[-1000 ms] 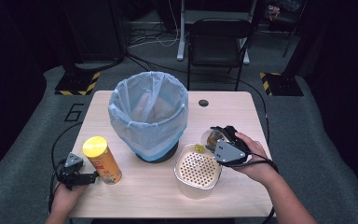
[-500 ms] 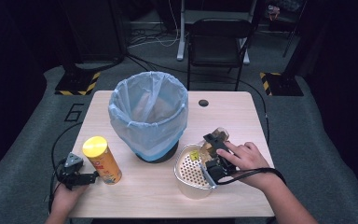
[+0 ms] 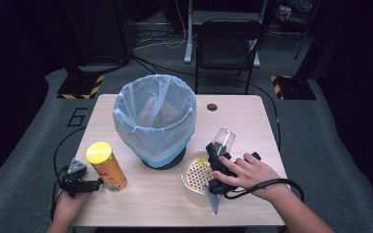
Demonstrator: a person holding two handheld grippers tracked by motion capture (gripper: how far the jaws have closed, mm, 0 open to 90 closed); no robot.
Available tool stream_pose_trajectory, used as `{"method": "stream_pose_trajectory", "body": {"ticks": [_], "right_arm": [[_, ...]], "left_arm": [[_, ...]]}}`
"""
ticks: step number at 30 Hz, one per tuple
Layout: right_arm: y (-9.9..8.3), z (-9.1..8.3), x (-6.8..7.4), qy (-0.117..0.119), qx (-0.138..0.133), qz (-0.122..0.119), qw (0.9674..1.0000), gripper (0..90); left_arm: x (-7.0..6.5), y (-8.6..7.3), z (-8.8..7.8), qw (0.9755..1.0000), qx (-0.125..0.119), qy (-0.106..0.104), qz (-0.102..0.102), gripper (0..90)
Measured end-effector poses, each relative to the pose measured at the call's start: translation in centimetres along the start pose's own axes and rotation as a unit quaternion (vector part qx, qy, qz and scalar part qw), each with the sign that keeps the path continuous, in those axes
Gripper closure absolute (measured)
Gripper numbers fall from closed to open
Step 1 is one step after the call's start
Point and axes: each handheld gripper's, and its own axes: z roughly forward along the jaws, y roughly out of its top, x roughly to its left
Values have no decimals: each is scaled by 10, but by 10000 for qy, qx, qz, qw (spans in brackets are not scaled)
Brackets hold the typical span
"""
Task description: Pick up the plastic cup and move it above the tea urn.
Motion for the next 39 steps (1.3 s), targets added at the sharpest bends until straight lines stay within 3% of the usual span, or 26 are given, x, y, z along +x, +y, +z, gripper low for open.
{"method": "stream_pose_trajectory", "body": {"ticks": [1,2,4,8,13,32,39], "right_arm": [[1,0,-1,-79,-4,-423,9991,376],[1,0,-2,-33,34,-650,9979,376],[1,-2,-6,-31,32,-692,9976,376],[3,-3,-6,-114,3,-426,9990,376],[5,-4,-6,-132,-47,-611,9980,375],[5,-5,-9,-139,-150,-157,9997,373],[2,-6,-12,-123,-179,-102,9997,373]], "left_arm": [[0,0,0,10000,-2,0,1,101],[0,0,0,10000,0,0,2,101],[0,0,0,10000,2,2,1,101],[0,0,0,10000,-3,1,0,101],[0,0,0,10000,-2,0,-1,101],[0,0,0,10000,1,1,2,101],[0,0,0,10000,0,1,1,101]]}}
